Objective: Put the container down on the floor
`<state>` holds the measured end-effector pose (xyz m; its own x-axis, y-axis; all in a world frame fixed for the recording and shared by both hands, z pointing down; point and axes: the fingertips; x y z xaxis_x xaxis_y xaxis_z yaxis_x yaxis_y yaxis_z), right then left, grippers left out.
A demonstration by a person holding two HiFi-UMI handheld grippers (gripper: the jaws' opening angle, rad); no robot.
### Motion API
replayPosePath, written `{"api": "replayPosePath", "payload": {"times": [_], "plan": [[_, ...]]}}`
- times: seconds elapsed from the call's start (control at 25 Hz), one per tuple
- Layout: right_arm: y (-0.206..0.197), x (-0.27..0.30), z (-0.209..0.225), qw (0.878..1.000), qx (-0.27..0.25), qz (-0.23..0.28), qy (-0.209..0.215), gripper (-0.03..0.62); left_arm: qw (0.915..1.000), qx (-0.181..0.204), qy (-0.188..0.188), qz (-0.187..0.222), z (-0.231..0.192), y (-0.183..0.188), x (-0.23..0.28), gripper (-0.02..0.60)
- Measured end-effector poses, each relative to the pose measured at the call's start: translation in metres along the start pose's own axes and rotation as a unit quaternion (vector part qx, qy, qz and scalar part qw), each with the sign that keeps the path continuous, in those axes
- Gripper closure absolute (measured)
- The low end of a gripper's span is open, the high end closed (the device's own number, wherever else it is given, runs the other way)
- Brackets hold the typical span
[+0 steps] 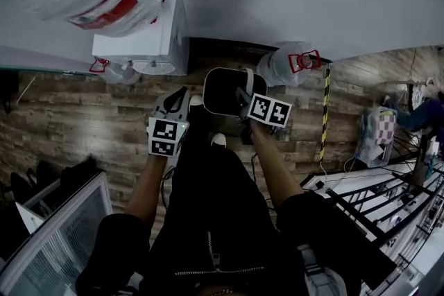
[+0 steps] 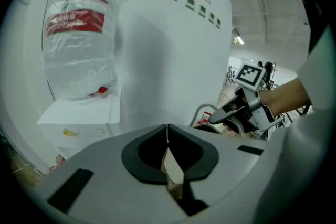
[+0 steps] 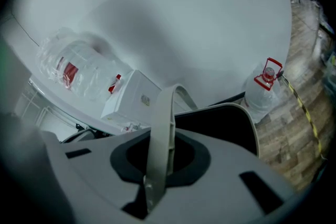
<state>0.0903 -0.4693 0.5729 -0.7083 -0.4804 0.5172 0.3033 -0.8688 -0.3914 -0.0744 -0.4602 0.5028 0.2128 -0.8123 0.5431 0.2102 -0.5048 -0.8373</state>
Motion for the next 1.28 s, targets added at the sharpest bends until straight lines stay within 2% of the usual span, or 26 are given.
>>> {"api": "replayPosePath", "payload": {"times": [0.2, 0.52, 0.88, 1.08, 1.28], "plan": [[0.012, 0.04, 0.015, 1.0, 0.0, -0.003, 0.008, 0.565, 0.9999, 0.006, -0.01, 0.003, 0.002, -0.009, 0.027, 0.566], [0.017, 0.105, 0.065, 1.0, -0.008, -0.014, 0.012, 0.565, 0.9995, -0.02, -0.026, -0.002, -0.003, -0.055, 0.08, 0.566], [0.026, 0.185, 0.123, 0.999, 0.007, 0.004, 0.034, 0.563, 0.9994, 0.003, -0.031, 0.017, -0.008, -0.12, 0.15, 0.566], [0.019, 0.236, 0.163, 0.999, 0.005, 0.003, 0.043, 0.563, 0.9981, 0.04, -0.034, 0.033, -0.015, -0.162, 0.181, 0.566], [0.018, 0.292, 0.206, 0.998, 0.018, 0.007, 0.052, 0.562, 0.9973, 0.042, -0.029, 0.053, -0.027, -0.194, 0.217, 0.566]]}}
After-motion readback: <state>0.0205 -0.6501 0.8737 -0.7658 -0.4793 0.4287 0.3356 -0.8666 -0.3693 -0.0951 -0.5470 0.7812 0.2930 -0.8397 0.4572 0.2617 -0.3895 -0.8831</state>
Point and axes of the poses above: the fingertips, and each gripper's own axes: x forward along the fingers, z to its right, y out of its top, and after that the axes turned 15 degrees about y, right-handed
